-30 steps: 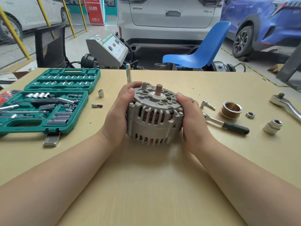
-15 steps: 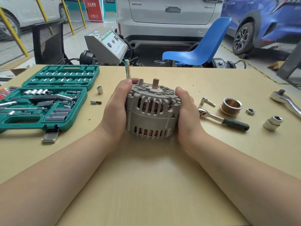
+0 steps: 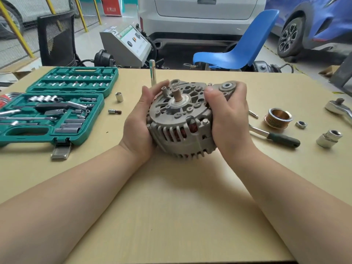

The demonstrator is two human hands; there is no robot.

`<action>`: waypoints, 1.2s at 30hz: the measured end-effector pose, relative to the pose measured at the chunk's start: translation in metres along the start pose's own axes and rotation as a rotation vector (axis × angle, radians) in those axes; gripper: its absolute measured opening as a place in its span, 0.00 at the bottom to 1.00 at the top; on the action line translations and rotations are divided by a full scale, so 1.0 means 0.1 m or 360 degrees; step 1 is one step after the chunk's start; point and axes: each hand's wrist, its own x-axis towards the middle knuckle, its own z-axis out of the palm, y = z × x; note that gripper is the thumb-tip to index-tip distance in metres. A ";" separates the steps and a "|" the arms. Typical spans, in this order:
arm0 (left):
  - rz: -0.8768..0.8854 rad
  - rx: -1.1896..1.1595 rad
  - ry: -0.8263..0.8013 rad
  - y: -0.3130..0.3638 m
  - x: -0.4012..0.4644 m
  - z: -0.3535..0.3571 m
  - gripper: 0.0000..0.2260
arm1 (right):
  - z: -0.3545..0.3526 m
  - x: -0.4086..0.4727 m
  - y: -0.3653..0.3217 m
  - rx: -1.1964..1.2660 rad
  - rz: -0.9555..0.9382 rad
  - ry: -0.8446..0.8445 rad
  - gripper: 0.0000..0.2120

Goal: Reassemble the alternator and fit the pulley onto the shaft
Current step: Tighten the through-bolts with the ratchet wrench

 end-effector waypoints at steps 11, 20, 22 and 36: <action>-0.0123 -0.0088 0.0006 0.03 0.09 0.10 0.27 | -0.07 -0.01 -0.02 -0.0206 -0.0232 0.0030 0.21; -0.0148 0.0129 0.0046 -0.01 0.20 0.02 0.22 | -0.03 0.05 -0.14 -0.0340 -0.0534 -0.0011 0.22; -0.0207 0.0173 0.0030 0.06 0.20 0.01 0.24 | -0.05 0.03 -0.12 -0.0312 -0.0547 -0.0004 0.18; 0.0028 0.0574 0.0259 0.40 0.16 0.01 0.26 | -0.08 -0.14 -0.09 -0.0546 -0.1378 -0.0015 0.27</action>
